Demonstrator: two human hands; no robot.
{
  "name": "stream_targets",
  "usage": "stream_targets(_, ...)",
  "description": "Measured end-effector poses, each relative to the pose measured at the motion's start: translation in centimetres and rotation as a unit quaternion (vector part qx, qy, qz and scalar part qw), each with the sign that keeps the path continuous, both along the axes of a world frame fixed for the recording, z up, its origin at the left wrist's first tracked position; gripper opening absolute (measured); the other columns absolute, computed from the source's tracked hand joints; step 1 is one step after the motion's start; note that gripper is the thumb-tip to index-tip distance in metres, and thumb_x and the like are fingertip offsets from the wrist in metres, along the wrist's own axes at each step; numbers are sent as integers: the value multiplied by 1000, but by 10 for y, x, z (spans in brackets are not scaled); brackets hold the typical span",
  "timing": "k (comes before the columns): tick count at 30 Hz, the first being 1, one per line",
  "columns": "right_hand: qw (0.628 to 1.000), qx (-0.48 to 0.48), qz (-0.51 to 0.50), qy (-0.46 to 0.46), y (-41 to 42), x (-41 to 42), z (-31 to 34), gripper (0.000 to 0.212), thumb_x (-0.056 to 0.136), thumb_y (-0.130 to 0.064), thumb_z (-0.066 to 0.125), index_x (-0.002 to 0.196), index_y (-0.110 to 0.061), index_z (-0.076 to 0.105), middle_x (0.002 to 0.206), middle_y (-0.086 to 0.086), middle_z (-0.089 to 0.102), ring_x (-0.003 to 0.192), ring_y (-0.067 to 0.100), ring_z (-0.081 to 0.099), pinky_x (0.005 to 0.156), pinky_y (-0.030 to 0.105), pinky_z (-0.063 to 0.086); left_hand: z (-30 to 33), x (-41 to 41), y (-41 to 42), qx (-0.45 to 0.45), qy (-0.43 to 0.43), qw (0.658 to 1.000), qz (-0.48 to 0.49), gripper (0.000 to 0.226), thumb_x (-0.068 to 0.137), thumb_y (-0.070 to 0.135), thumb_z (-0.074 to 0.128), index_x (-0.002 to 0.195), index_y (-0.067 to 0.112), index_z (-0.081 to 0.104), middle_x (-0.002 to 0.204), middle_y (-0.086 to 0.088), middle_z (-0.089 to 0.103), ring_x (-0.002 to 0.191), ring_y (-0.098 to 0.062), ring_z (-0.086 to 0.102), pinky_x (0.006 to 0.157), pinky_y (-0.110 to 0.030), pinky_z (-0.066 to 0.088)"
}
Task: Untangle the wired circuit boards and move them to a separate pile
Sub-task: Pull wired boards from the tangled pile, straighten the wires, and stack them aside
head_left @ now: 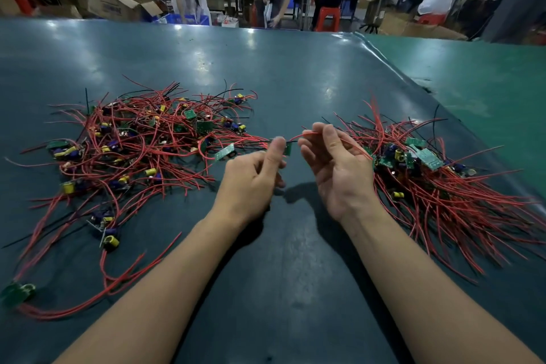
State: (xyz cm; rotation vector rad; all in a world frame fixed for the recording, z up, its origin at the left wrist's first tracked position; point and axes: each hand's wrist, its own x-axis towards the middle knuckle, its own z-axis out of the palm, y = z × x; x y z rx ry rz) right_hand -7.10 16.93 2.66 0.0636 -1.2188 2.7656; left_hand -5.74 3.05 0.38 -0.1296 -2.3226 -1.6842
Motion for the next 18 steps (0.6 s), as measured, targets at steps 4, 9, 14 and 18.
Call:
stream_targets(4, 1000, -14, -18, -22, 3, -2, 4, 23, 99, -11, 52, 83, -5, 67, 67, 6, 70, 57, 15, 67, 56, 21, 56, 4, -10, -6, 212, -49, 974, 67, 66, 93, 64, 40, 84, 5, 68, 65, -9, 71, 35, -17, 54, 32, -17, 33)
stream_targets(9, 999, -1, -32, -36, 4, -2, 5, 19, 98, -12, 54, 85, -6, 66, 65, 4, 69, 56, 13, 64, 56, 20, 54, 11, -12, -11, 324, -56, 942, 74, 36, 101, 36, 49, 93, 4, 63, 71, -7, 73, 37, -12, 54, 34, -18, 35)
stream_targets(14, 996, 45, -22, -68, -1, -2, 1, 20, 90, -3, 64, 109, -11, 60, 87, 6, 61, 63, 12, 60, 59, 20, 55, 18, -5, -8, 417, -34, 908, -27, 21, 102, 22, 47, 98, 9, 63, 79, -8, 73, 53, -12, 60, 50, -21, 46)
stream_targets(18, 987, 116, 23, -106, -5, 0, -4, 47, 88, 4, 65, 129, -6, 46, 102, 14, 54, 65, 15, 61, 58, 20, 56, 23, -3, -13, 461, -33, 886, -42, 24, 103, 31, 43, 101, 16, 62, 89, -3, 74, 67, -13, 64, 61, -24, 47)
